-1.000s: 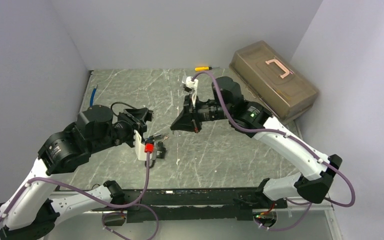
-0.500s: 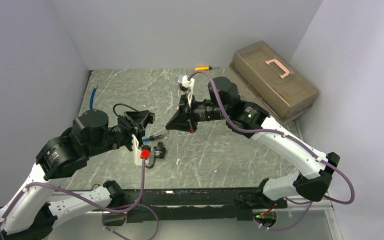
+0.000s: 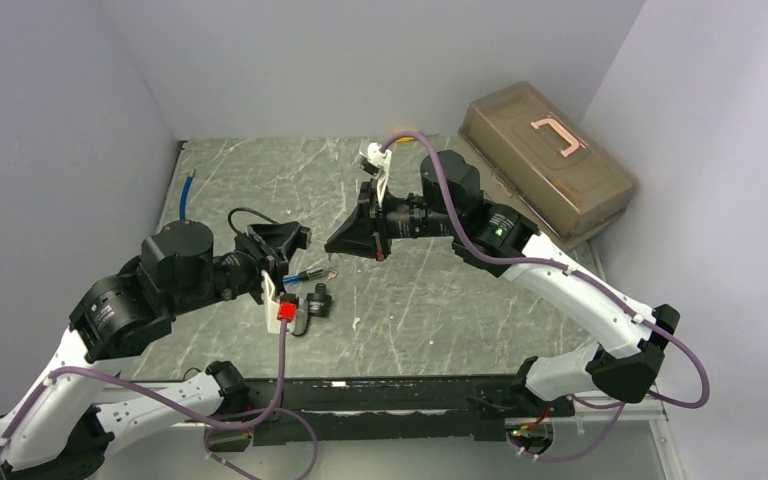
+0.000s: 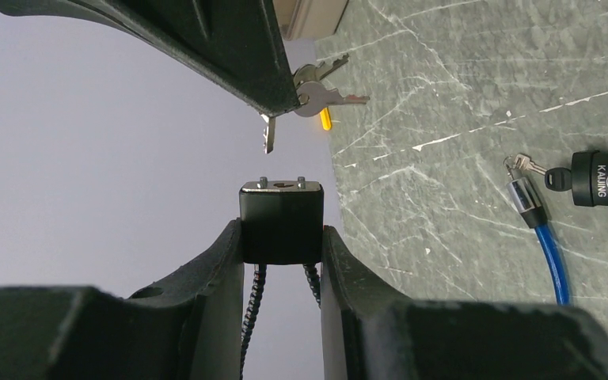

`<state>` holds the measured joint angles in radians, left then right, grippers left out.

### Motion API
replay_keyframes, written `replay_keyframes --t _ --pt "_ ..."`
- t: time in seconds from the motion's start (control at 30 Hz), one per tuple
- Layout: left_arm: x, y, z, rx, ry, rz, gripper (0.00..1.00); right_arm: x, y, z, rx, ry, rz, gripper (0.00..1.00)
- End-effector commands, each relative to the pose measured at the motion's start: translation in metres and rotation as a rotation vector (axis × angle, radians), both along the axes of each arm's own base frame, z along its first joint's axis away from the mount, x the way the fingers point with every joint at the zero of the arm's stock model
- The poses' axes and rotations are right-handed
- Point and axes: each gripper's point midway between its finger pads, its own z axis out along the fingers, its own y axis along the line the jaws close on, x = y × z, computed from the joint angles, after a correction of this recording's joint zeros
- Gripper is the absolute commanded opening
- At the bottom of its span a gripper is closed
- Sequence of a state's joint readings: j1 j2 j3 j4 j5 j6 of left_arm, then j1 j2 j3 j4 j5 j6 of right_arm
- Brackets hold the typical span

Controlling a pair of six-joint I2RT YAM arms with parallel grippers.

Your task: Unlock with the key

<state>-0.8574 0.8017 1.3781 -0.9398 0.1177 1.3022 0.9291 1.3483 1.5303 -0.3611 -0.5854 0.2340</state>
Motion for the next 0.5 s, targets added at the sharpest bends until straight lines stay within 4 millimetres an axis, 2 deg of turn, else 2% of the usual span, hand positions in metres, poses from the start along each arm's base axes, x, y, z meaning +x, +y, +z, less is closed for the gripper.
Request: replay_keyframes --t 0.0,0.47 --pt "-0.0020 -0.0068 0.0157 -0.042 -0.045 -0.037 0.00 -0.0043 0.0014 0.0211 0.067 -0.028 0.023 0.00" --pt "-0.0011 -0.0097 0.0223 -0.055 -0.047 -0.041 0.00 -0.0064 0.0085 0.0133 0.066 -0.012 0.064 0.00"
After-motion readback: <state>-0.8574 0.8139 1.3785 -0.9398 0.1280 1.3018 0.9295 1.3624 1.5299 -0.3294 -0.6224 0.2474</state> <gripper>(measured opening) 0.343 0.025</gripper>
